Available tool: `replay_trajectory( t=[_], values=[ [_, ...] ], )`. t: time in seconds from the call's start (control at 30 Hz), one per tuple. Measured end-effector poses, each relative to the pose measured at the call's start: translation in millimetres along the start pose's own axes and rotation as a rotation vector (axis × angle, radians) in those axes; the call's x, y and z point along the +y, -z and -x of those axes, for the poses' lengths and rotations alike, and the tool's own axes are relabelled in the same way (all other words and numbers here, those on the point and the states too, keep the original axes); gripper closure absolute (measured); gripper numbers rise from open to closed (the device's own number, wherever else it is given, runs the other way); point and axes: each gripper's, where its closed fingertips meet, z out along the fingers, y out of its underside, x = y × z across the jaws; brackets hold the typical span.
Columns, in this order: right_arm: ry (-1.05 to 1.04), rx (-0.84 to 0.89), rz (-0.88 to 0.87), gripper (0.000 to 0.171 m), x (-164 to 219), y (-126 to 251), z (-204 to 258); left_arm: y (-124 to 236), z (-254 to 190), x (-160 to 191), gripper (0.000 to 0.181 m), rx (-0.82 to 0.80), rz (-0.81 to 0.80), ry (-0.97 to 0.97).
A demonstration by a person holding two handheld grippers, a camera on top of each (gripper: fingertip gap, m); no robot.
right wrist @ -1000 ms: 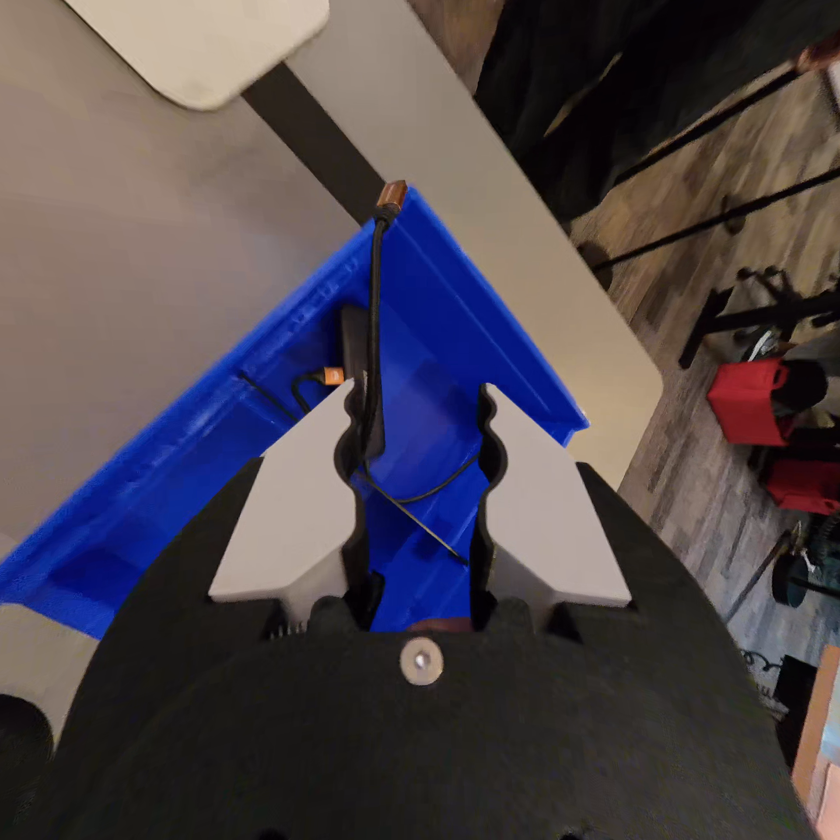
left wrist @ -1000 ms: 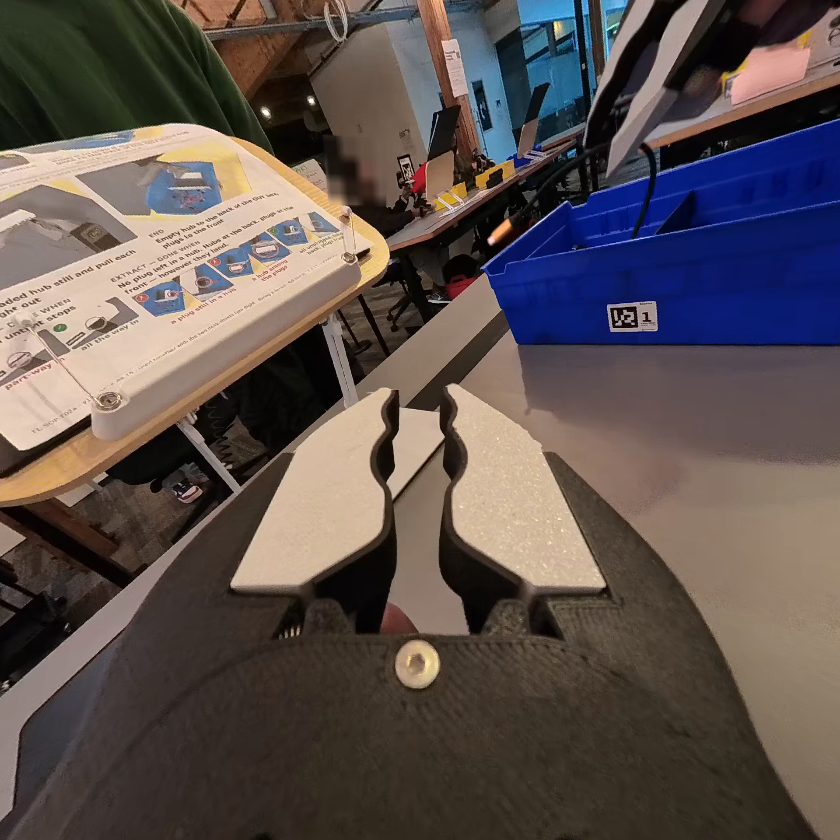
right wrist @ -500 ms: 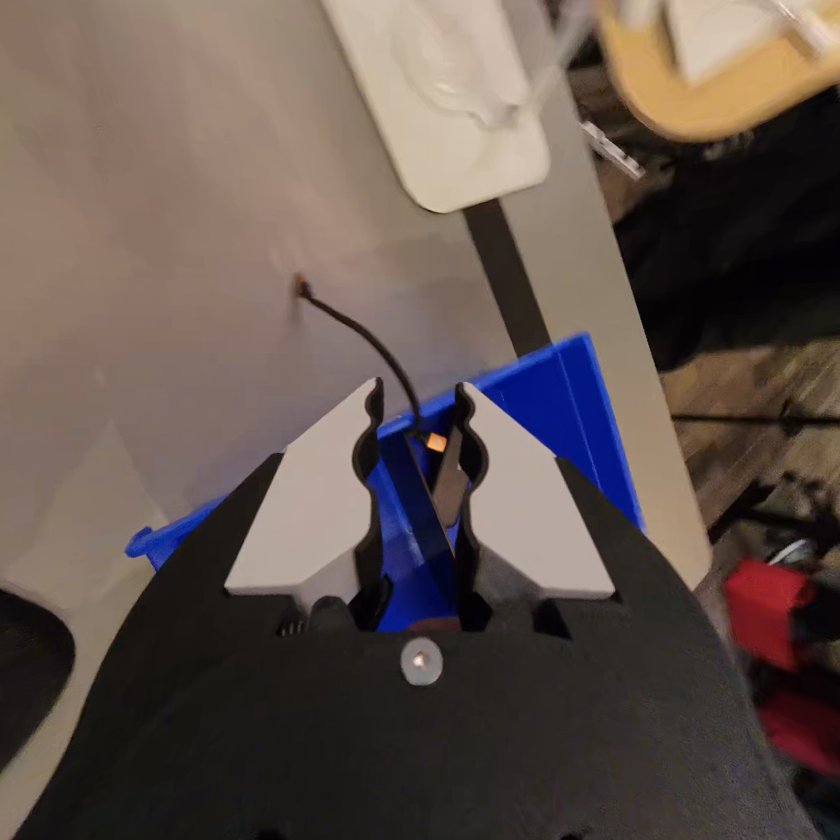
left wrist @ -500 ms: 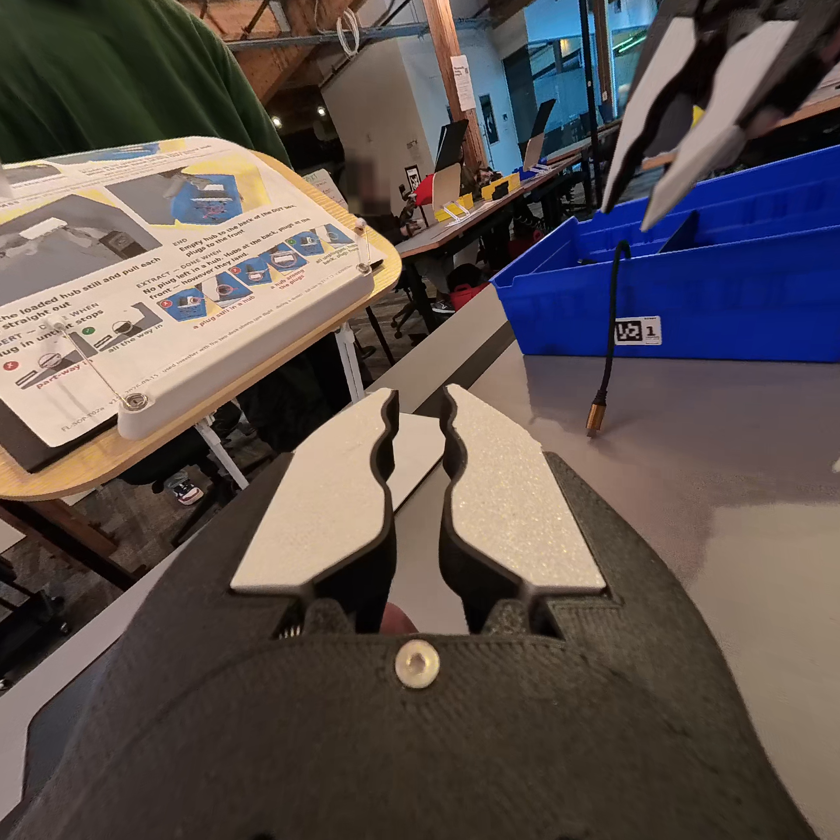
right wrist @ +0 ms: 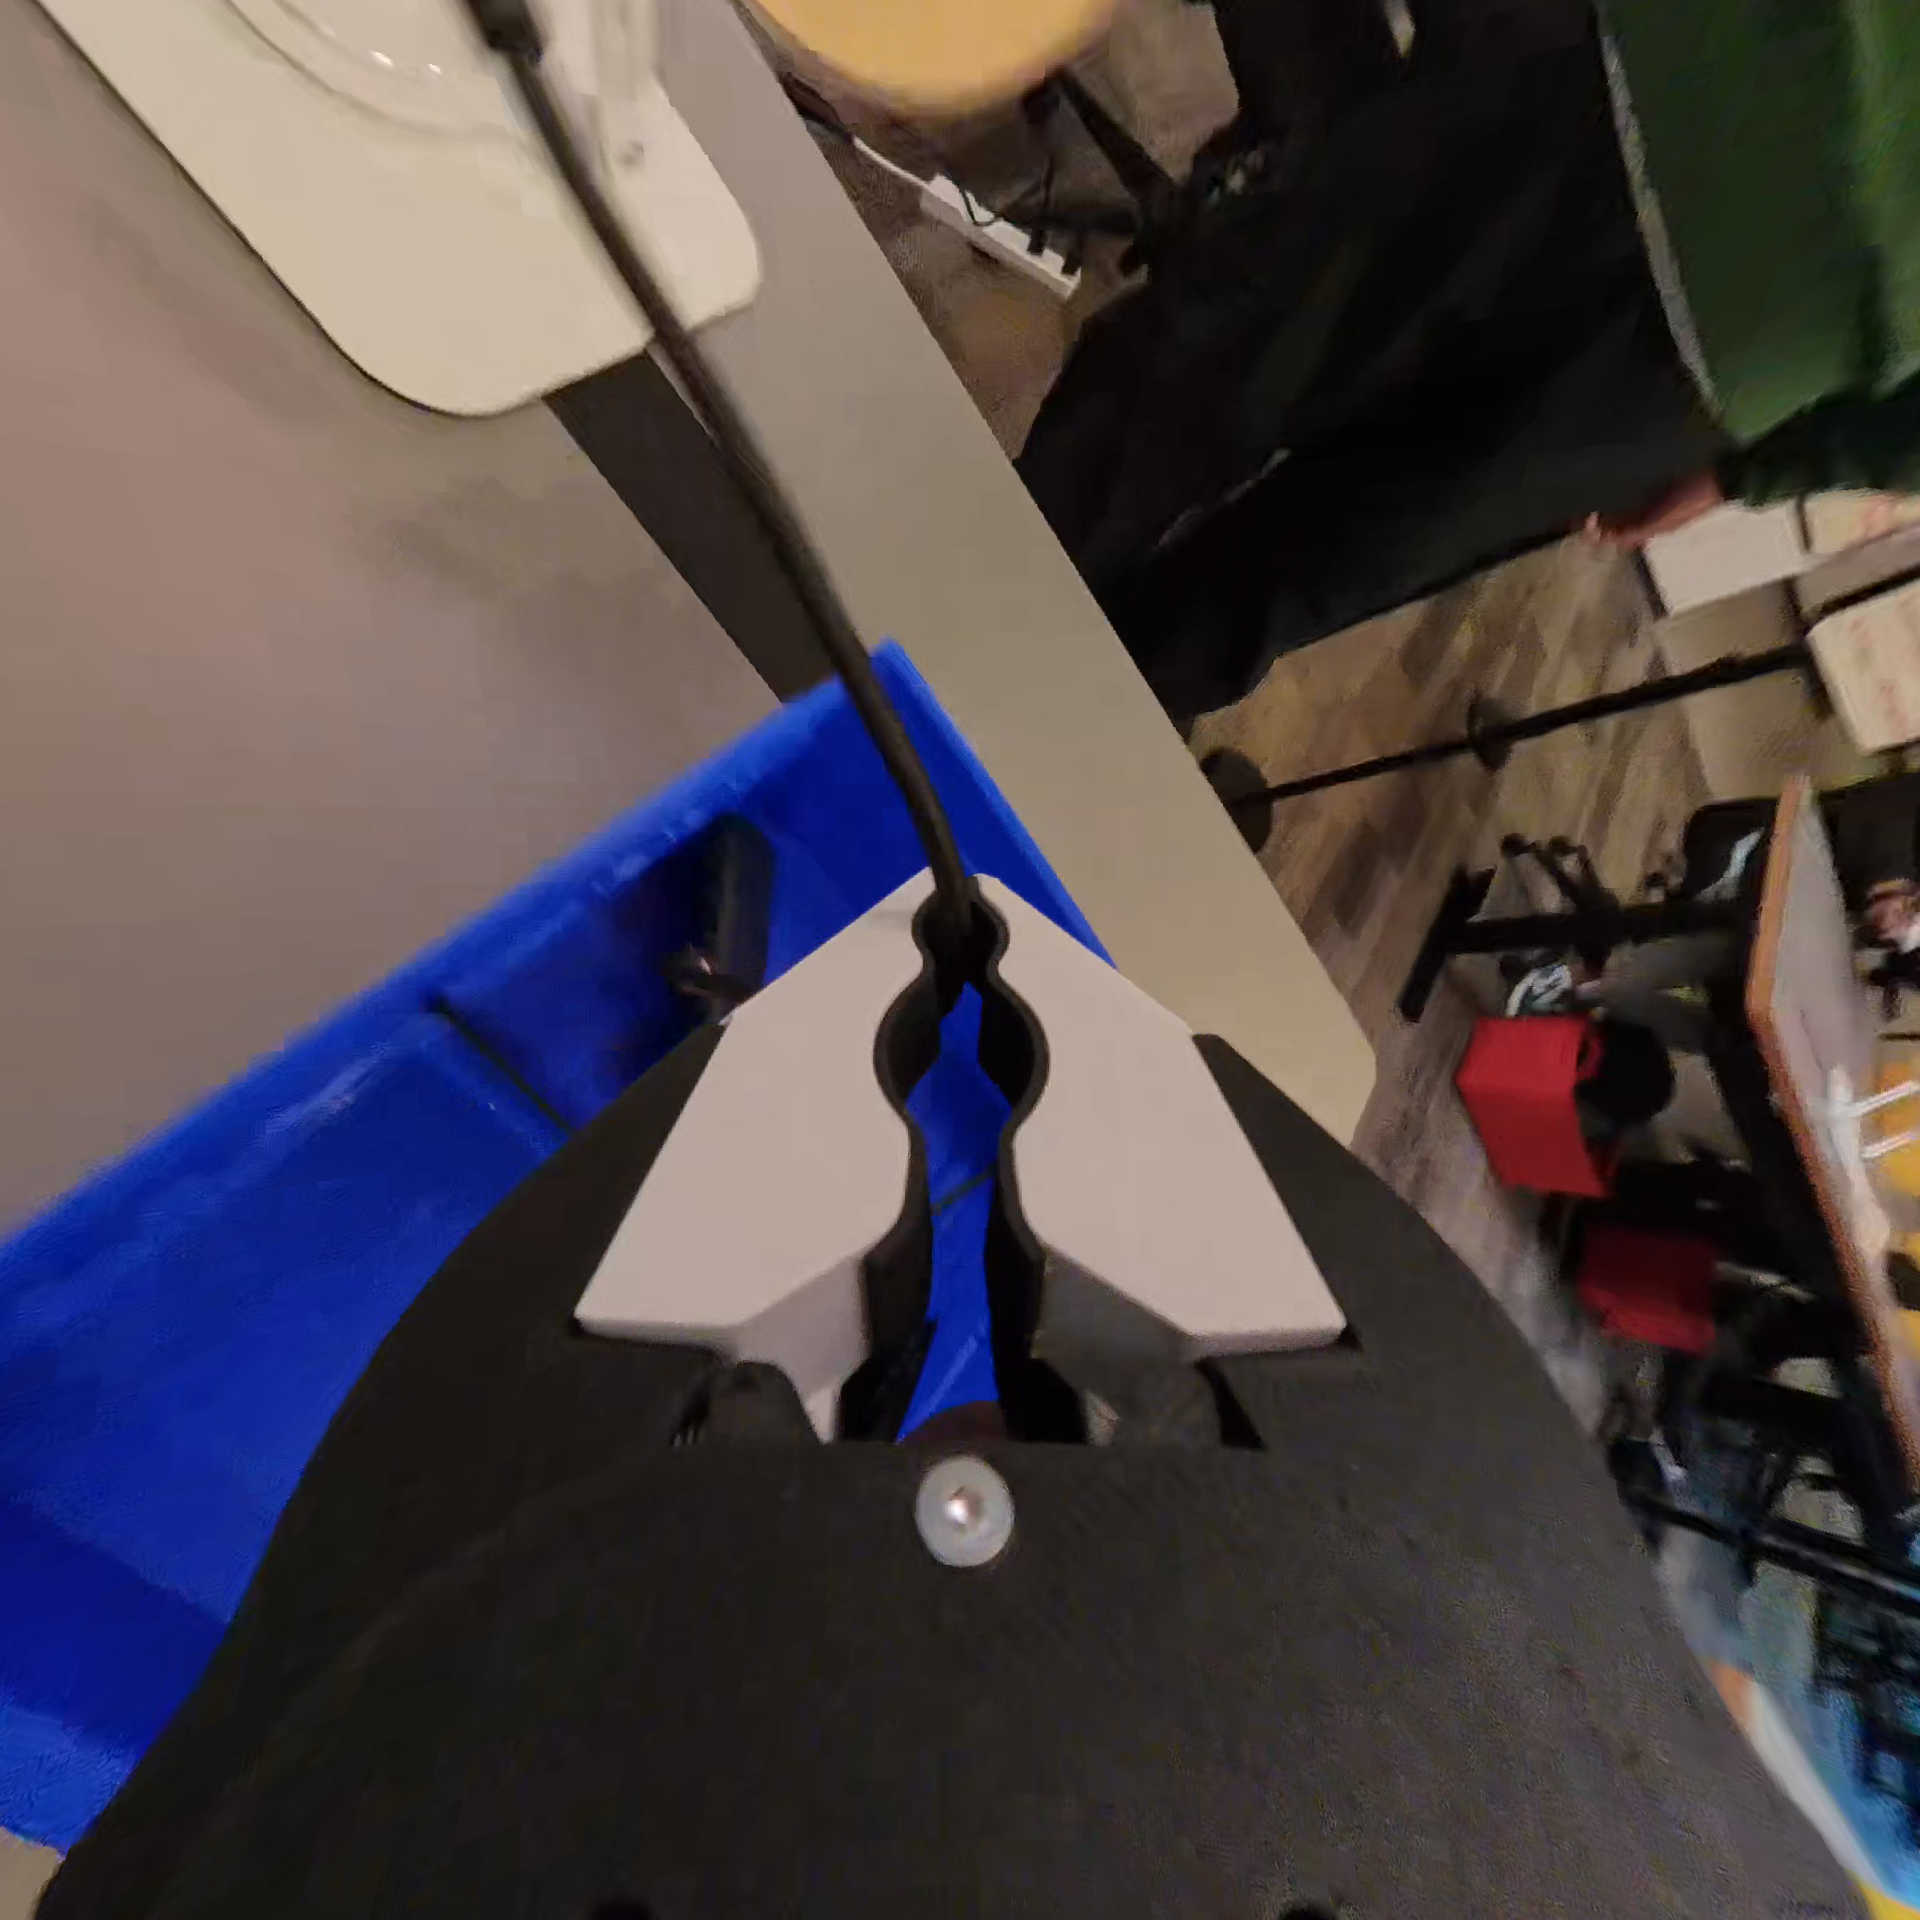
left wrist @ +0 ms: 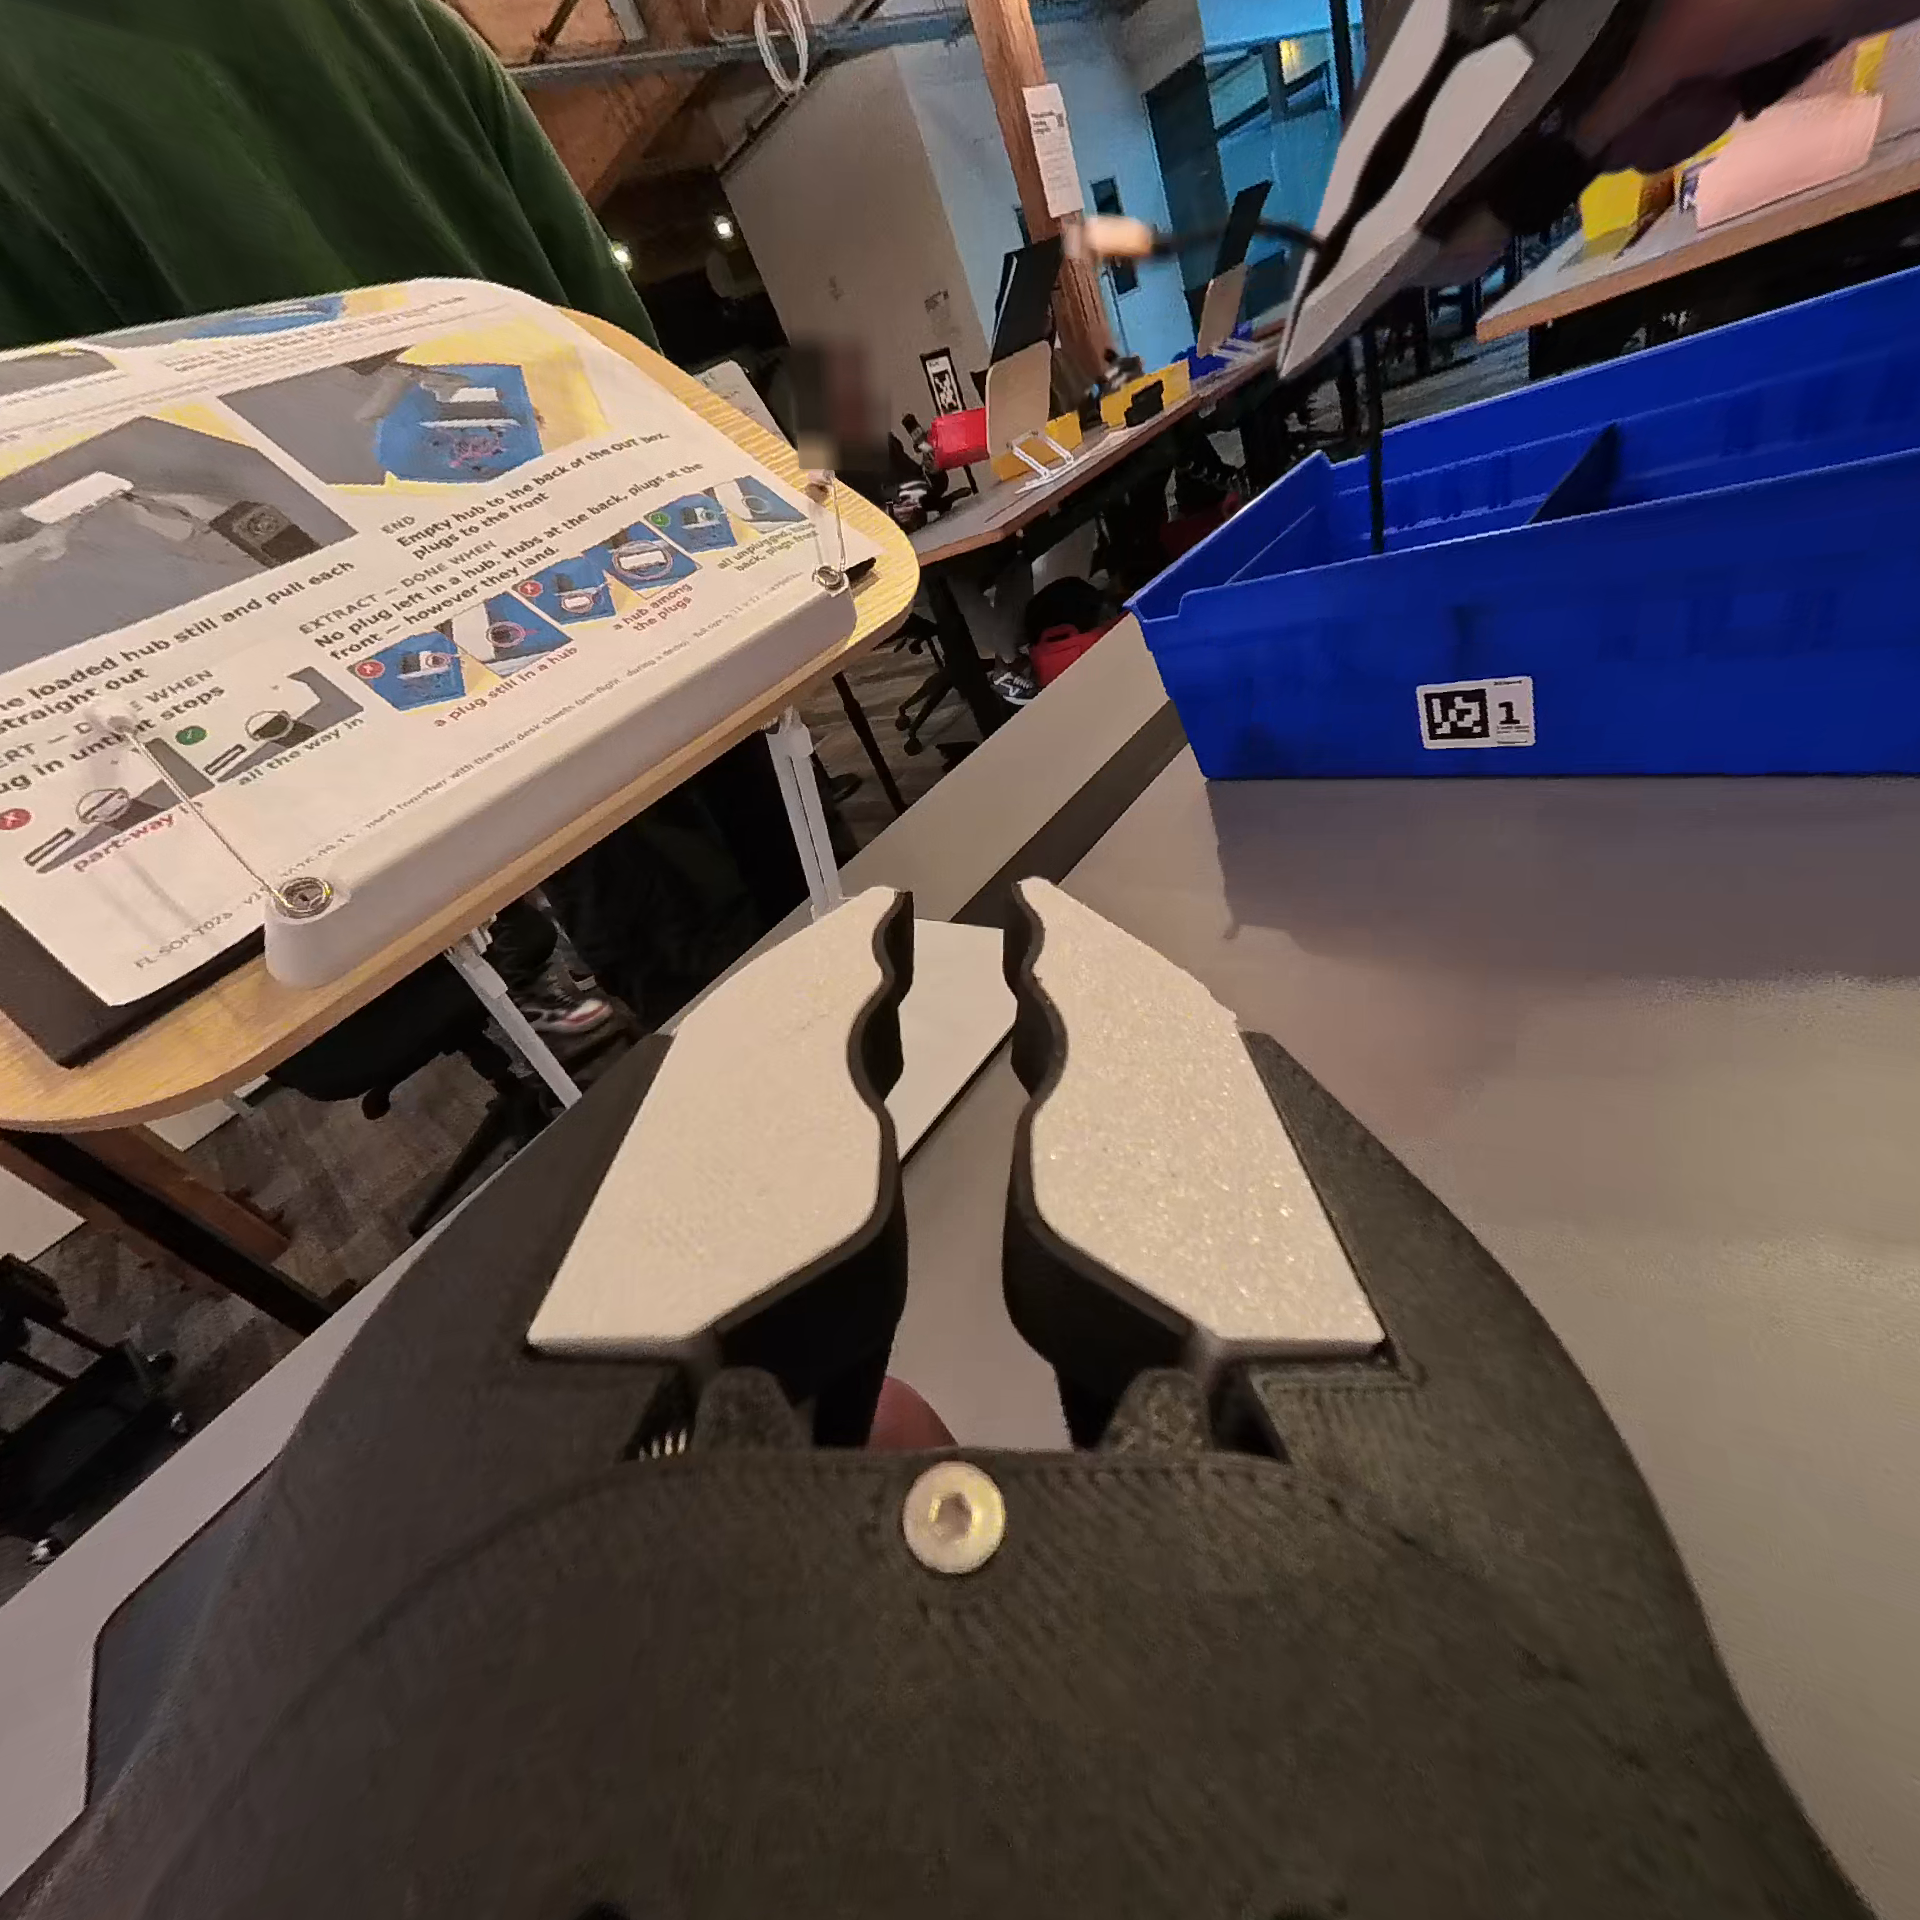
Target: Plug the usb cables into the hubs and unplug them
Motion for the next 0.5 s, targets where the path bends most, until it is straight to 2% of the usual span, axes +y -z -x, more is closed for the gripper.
replay_trajectory(
  t=[0.07,0.17,0.3,0.5],
  values=[
    [-0.054,-0.014,-0.001,0.171,24,3,-16,0,0,-1,0.165,-0.001,-0.001,-0.004],
    [-0.076,-0.087,0.090,0.171,67,-3,-15,0,0,0,0.165,0.000,0.000,-0.004],
    [0.058,-0.174,0.328,0.171,120,-28,12,-3,-4,4,0.165,0.007,0.016,-0.012],
    [0.177,-0.232,0.611,0.171,152,-56,32,-5,-10,9,0.165,0.017,0.037,-0.031]
  ],
)
